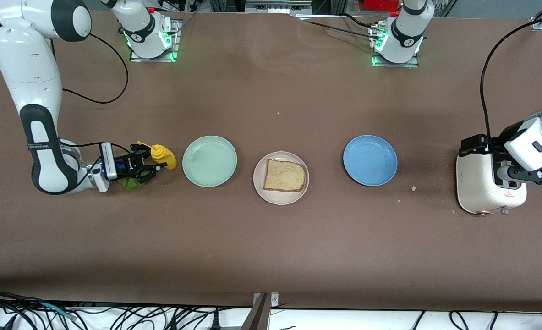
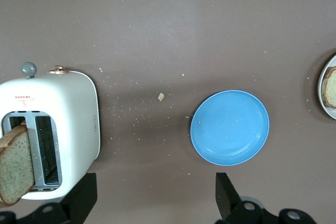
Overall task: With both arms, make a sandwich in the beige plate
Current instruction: 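Return the yellow bottle beside the mint plate with the right gripper, then release the bottle and move the right gripper to the lettuce leaf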
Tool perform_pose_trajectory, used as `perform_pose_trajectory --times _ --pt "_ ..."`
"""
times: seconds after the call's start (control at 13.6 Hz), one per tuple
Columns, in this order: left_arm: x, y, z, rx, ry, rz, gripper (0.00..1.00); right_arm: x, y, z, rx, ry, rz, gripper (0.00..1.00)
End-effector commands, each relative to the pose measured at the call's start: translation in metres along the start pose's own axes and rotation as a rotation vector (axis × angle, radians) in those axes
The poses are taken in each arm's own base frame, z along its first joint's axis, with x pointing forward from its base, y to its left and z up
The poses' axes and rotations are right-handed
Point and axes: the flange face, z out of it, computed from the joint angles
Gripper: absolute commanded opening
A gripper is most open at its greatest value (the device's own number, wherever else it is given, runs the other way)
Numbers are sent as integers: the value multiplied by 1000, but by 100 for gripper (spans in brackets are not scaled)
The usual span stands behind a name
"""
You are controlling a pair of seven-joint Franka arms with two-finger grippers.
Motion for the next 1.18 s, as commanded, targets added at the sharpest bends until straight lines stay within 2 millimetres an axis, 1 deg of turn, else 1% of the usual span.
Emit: perform_pose_trajectory --times 0.0,0.07,0.15,0.29,0.44,0.51,0.59,0.66,0.73,0.81,0.95,1.1 --pt "-1 5 -4 20 9 -11 99 22 -2 -40 2 -92 59 100" --pt "0 4 -6 20 15 -12 99 26 -6 -48 16 -121 87 100" --pt "-1 4 -7 22 18 -12 99 27 -13 -61 21 -157 123 100" --pt "0 4 -9 26 21 -12 99 43 -26 -95 15 -241 231 100" --pt "-2 2 -12 26 25 -15 99 71 -28 -112 11 -330 367 100" --pt "-2 3 -13 28 30 -13 99 82 -27 -119 8 -377 442 100" --pt "-3 2 -17 27 37 -15 99 95 -21 -128 0 -434 505 100" --pt "-3 2 -18 29 39 -15 99 105 -15 -133 -2 -498 573 100" --pt "-4 1 -19 32 39 -16 99 110 -13 -138 -17 -540 656 100" --pt "-4 0 -19 33 38 -16 99 119 -8 -142 -42 -604 736 100" --pt "-4 0 -19 35 38 -16 99 146 2 -146 -121 -765 823 100" --pt "-4 -1 -19 37 41 -17 99 151 11 -138 -199 -871 974 100"
